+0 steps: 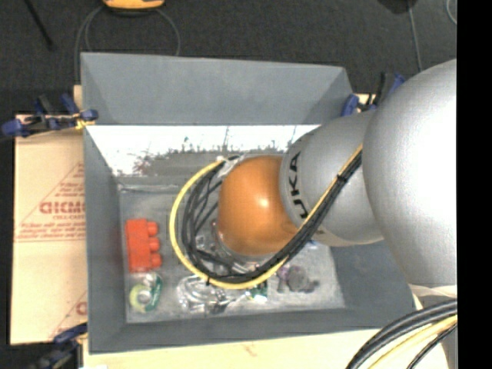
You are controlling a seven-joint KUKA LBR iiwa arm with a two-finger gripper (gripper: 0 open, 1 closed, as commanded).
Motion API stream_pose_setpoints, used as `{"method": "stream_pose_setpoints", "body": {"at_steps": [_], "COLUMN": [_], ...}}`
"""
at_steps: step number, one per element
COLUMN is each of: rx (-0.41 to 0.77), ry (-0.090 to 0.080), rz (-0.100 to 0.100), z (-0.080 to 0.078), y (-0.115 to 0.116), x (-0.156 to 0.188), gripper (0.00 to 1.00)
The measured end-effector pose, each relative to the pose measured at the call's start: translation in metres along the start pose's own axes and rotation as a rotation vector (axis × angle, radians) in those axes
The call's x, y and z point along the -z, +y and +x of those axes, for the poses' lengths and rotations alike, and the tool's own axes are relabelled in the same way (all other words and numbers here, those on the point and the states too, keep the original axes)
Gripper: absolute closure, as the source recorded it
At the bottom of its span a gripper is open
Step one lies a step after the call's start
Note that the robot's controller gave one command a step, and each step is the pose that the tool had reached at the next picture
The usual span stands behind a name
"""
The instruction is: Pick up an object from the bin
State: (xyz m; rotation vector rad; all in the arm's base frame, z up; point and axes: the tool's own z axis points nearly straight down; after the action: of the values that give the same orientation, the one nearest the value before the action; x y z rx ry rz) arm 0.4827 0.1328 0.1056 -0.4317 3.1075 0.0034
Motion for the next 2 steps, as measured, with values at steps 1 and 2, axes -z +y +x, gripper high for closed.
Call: {"method": "stream_pose_setpoints", "body": {"at_steps": [1,2], "rx": [-0.163,-0.162], "ry": [-0.019,-0.007], "rz": [0.0,0.0], "z": [0.0079,0.0045], "y": [-0.0141,-0.0144], "x": [-0.0286,-0.0265], "gripper": [0.0,0.0]}}
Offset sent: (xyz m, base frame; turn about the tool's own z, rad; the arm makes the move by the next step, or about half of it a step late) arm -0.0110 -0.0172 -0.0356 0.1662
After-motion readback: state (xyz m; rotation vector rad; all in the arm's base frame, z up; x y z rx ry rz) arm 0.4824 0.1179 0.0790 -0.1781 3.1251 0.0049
